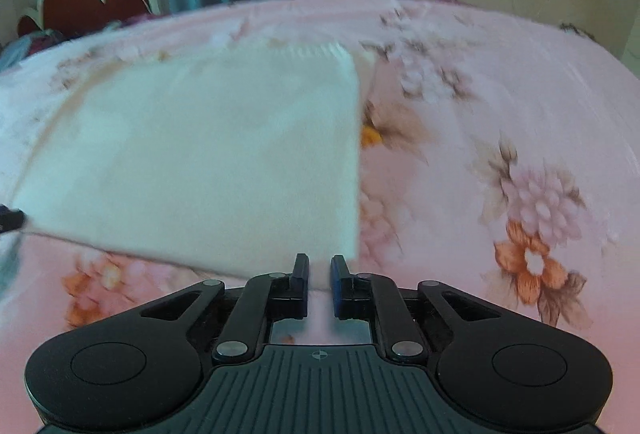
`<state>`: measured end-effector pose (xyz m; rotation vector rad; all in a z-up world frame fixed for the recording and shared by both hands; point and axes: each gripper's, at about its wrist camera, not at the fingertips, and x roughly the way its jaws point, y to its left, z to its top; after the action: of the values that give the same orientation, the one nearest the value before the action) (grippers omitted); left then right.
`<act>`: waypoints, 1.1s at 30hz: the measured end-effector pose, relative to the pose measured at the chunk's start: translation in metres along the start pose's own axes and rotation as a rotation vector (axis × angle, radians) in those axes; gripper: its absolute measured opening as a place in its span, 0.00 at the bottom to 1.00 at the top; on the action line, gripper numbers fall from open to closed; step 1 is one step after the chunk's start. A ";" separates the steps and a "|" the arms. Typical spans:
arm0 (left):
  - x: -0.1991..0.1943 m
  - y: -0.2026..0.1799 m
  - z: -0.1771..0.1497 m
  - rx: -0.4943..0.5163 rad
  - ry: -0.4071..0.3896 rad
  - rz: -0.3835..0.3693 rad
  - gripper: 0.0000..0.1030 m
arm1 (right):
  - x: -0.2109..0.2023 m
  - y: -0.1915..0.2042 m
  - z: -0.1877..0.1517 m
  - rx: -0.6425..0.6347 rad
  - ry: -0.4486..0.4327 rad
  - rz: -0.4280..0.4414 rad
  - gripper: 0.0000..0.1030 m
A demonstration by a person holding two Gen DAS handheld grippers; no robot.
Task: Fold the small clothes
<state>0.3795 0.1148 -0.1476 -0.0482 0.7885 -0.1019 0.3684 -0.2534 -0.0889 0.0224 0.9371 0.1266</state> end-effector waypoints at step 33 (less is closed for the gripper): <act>-0.018 0.007 -0.002 -0.086 0.035 0.045 0.51 | -0.006 -0.012 0.005 0.021 -0.013 -0.009 0.11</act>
<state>0.3665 0.1239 -0.1370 -0.1102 0.8287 -0.0262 0.3700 -0.2659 -0.0817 0.0380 0.9257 0.1082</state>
